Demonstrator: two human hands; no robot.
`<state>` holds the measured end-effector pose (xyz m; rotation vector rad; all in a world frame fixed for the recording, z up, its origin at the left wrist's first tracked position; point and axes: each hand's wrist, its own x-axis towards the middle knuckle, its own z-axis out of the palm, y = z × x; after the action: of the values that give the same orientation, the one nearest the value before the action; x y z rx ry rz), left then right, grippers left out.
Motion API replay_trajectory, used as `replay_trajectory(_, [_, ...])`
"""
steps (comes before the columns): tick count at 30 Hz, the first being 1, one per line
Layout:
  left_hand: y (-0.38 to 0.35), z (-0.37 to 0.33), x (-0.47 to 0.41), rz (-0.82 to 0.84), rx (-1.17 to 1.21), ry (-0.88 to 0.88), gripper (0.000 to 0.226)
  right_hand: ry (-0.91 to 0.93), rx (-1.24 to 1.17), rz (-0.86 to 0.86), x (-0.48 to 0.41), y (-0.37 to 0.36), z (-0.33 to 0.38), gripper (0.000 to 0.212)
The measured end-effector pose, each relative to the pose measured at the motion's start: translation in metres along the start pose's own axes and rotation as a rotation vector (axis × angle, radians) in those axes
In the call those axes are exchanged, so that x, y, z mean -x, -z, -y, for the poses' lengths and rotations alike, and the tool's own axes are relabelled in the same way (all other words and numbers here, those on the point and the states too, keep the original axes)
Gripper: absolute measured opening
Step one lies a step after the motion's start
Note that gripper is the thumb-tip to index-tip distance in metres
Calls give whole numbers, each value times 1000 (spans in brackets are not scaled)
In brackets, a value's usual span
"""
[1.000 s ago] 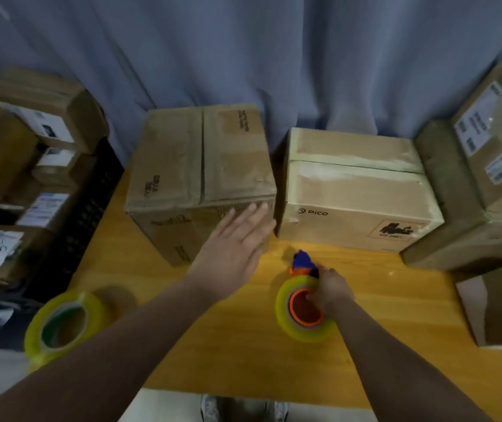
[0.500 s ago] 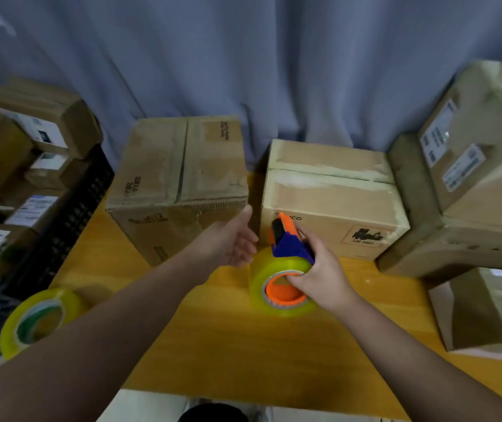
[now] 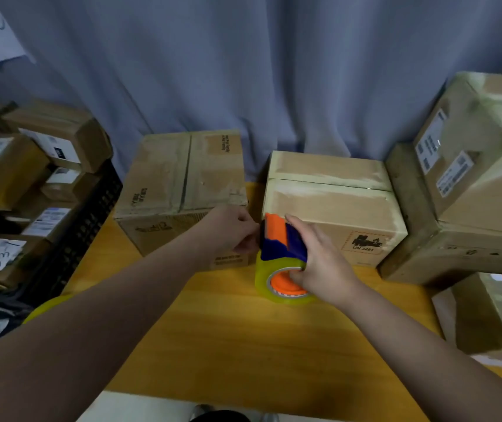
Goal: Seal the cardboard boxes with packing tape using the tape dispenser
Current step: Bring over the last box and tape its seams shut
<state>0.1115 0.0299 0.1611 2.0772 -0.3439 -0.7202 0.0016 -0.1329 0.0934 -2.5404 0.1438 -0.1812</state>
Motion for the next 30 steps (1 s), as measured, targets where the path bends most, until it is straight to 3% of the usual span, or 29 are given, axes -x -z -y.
replay_trajectory(3, [8,4,-2,-47,-182,-52,29,61,78,132,-2,-4,5,115])
replay_trajectory(8, [32,16,3,-92,-396,-112,33,73,-68,204,-4,-9,27,117])
replay_trajectory(12, [61,29,8,-158,-384,-137,29,212,303,159,-18,-8,58,108])
replay_trajectory(15, [84,46,13,-224,-339,-129,24,271,422,152,-33,-2,84,96])
replay_trajectory(22, [180,101,30,-402,-227,-3,16,242,809,236,-51,4,123,79])
replay_trajectory(30, [202,142,25,-516,-120,4,41,302,1178,228,-93,9,207,65])
